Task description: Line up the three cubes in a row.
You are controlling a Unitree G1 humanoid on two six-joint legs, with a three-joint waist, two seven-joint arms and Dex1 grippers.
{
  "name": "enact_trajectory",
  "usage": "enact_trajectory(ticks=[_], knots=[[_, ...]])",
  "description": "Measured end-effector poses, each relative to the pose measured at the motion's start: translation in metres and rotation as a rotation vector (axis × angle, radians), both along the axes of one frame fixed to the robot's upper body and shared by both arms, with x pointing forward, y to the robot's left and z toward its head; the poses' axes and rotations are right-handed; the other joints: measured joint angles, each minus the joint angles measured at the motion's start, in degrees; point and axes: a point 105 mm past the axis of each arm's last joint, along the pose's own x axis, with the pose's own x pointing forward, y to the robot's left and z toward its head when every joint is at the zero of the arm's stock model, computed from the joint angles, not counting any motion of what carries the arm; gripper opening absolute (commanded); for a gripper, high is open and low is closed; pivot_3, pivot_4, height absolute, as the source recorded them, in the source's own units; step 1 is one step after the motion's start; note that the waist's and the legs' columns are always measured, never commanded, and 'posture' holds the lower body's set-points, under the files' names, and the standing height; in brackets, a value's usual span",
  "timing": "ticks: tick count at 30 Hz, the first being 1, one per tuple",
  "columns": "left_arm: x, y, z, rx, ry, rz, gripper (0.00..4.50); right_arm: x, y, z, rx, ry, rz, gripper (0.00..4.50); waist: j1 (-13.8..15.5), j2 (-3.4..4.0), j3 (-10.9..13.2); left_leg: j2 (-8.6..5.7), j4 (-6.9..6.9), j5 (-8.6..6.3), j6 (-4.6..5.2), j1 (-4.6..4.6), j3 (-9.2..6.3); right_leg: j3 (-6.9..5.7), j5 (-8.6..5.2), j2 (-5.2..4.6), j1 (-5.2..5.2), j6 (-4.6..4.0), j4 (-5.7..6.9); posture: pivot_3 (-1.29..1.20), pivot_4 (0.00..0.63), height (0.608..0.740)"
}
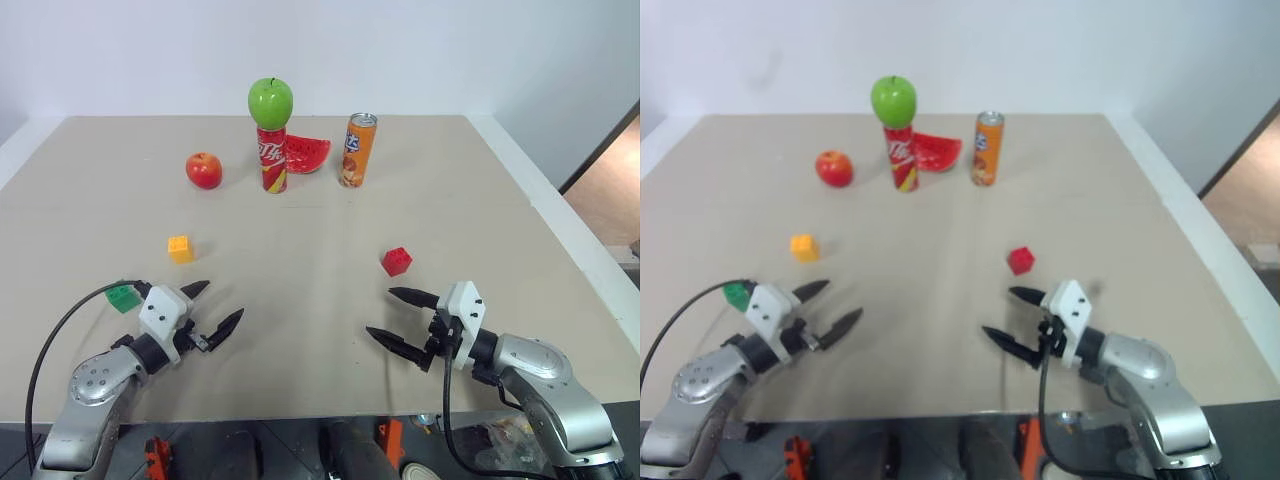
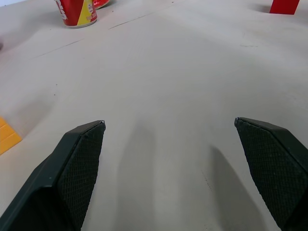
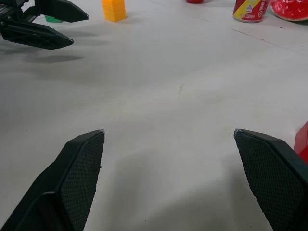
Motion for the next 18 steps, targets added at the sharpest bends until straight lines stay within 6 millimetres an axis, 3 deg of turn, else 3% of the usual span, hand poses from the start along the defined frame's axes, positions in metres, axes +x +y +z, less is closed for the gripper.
enact_trajectory(ticks=[4,7,18], knots=[[0.0,0.0,-0.001,0.001,-0.006,-0.001,4.47,0.0,0.0,0.0,0.0,-0.001,-0.001,4.5,0.0,0.01,0.0,0.0,0.0,0.0,0.0,0.01,0.0,0.0,0.0,0.0,0.0,0.0,0.0,0.0,0.15,0.74],[-0.008,-0.005,-0.02,-0.009,0.023,-0.052,4.47,0.0,0.0,0.0,0.002,-0.007,-0.009,4.5,0.0,0.0,0.0,0.0,-0.01,-0.01,0.0,0.01,0.03,0.02,-0.01,0.0,0.0,-0.01,0.0,0.0,0.15,0.74],[-0.009,-0.012,-0.011,-0.041,-0.01,-0.123,4.47,-0.002,0.003,-0.003,0.026,-0.015,-0.027,4.5,0.01,0.0,-0.01,0.01,0.0,-0.01,0.0,0.01,0.03,0.02,0.0,0.0,0.01,0.0,0.0,0.0,0.15,0.74]])
